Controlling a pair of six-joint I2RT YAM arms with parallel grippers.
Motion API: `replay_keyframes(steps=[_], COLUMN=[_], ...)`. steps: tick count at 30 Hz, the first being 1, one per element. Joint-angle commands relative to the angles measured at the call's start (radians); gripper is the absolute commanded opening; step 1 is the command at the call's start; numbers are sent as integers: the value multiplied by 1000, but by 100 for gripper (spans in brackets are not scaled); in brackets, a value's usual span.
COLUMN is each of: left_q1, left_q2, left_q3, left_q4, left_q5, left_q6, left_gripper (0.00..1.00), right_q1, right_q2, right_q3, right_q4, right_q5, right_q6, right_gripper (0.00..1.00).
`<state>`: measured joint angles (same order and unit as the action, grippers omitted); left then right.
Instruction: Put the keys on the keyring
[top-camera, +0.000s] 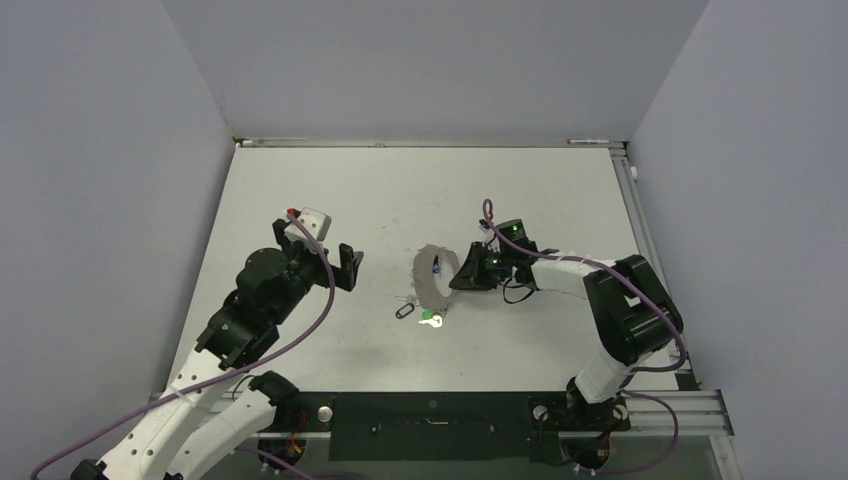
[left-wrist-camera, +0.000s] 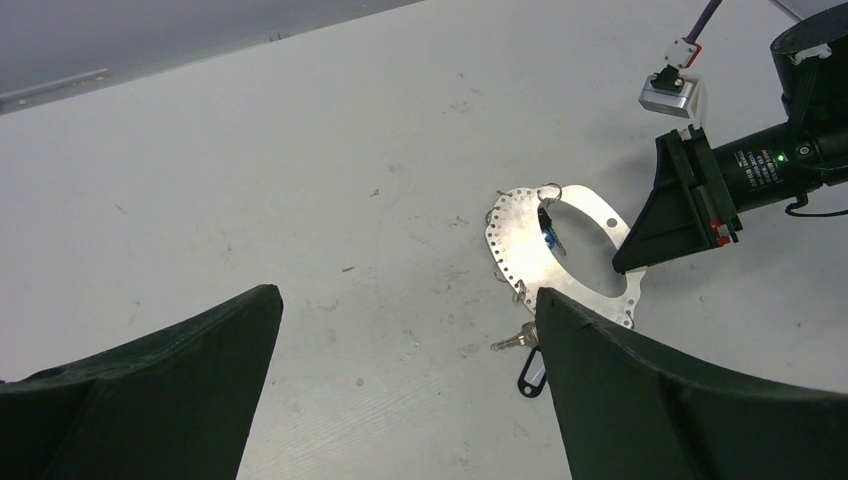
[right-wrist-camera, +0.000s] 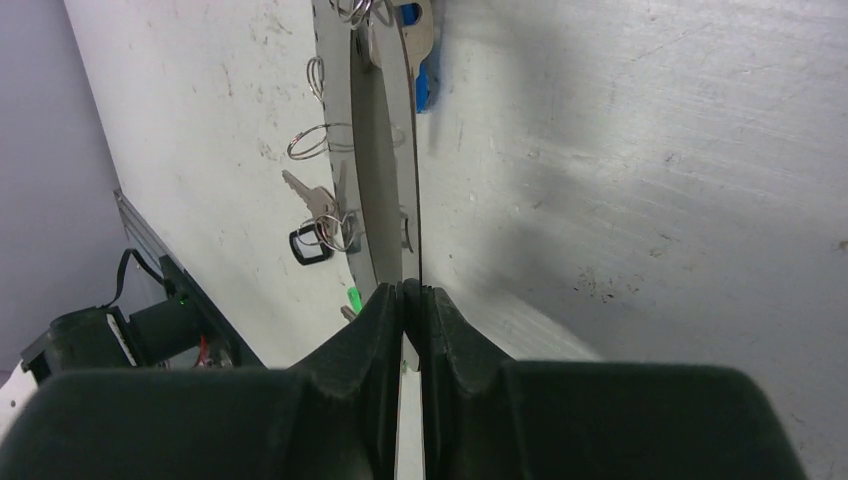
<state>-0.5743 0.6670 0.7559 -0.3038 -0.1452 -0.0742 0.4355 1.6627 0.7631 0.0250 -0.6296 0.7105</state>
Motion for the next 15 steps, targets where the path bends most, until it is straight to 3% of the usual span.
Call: replay_keyframes(steps=[1, 5, 8, 15], left_q1=[4, 4, 9, 22], left_q2=[2, -4, -9, -29], left_q3=[10, 8, 9, -5], left_q4=[19, 20, 23, 34], left_q5=[19, 11, 2, -22], left_q6=[5, 9, 11, 8], left_gripper=[96, 96, 96, 96], right_q1=[-9, 11, 100, 274], right_q2=[-15, -98, -161, -95], right_q3=[-9, 30, 97, 252], right_q4=[-86, -138, -204, -240], right_q5=[54, 42, 131, 207], right_q6=[-117, -114, -106, -32], right_gripper=[5, 5, 5, 5])
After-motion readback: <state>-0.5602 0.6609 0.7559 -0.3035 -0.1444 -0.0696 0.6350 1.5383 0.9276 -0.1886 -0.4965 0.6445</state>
